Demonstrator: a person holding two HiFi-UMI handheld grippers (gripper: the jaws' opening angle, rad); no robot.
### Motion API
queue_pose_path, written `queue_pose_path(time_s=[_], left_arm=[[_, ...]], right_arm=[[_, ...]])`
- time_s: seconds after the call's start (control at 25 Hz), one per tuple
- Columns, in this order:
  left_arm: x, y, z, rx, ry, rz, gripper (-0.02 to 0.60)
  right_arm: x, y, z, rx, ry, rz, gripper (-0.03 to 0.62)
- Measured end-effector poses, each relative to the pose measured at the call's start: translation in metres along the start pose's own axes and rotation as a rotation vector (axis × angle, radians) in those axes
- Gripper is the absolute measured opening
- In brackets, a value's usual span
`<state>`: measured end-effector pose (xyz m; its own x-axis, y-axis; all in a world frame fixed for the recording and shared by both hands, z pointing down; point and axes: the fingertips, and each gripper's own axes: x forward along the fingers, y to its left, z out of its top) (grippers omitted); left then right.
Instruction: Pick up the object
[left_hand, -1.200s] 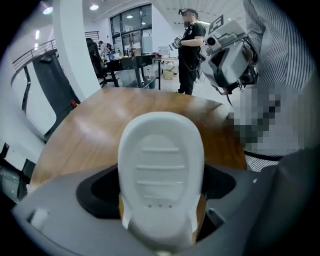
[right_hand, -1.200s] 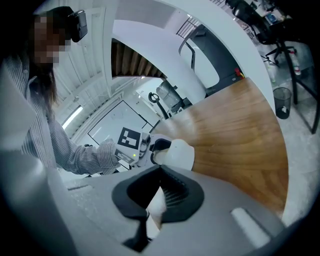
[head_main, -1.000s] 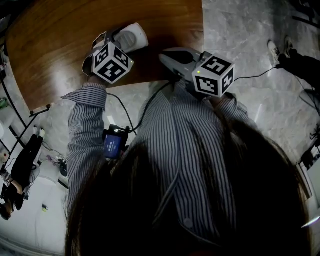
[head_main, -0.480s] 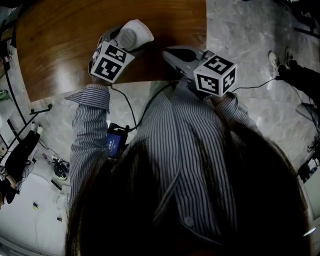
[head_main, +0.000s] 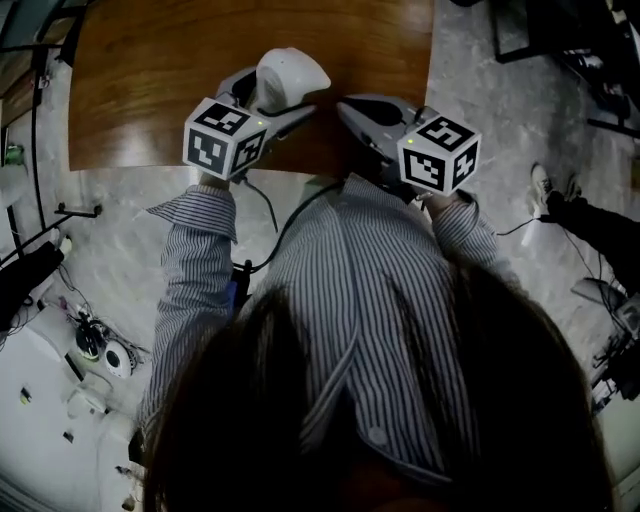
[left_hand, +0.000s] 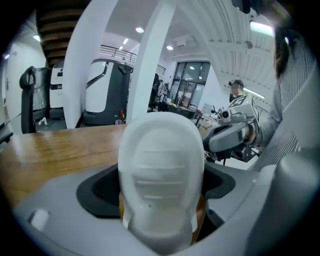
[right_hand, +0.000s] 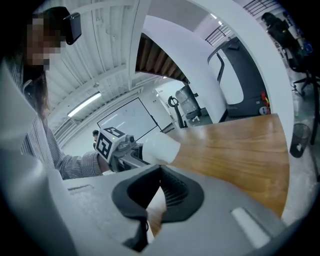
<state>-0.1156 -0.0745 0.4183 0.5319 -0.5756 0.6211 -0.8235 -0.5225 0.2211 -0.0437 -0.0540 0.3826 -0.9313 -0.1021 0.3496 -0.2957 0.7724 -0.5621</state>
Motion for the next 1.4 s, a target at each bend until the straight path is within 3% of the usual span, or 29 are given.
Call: queue_pose_path(time_s=[0.16,0.28,0.44,0.6,1.0,1.16,1.4], left_arm=[[-0.027,0.002,0.02,-0.102,-0.166,0.038,0.468],[-0.047,0.006,0.033,-0.234,-0.329,0.045,0.466],[-0.067,0.011,0.044,-0.416,-0.544,0.015,0.466],[-0.083,0.013,0.041,-0.525,-0.663,-0.034,0.466],[-0.105,0.006,0.028,-0.668,-0.831,-0.104,0.466],[-0.104,0.002,0.023,-0.711,-0.842,-0.127,0.466],[-0.091,-0.007,0.028,-0.716,-0.825,-0.151,0.466]], right_arm=[[0.001,0.01,0.027,-0.053,-0.032,0.021,0.0],[0.002,0.016,0.039,-0.075,-0.057,0.024,0.0],[0.005,0.021,0.051,-0.085,-0.097,0.035,0.0],[0.011,0.03,0.062,-0.071,-0.144,0.075,0.0],[0.017,0.037,0.061,0.016,-0.205,0.122,0.0],[0.021,0.041,0.056,0.024,-0.209,0.124,0.0],[0.015,0.035,0.058,0.021,-0.215,0.114,0.0]])
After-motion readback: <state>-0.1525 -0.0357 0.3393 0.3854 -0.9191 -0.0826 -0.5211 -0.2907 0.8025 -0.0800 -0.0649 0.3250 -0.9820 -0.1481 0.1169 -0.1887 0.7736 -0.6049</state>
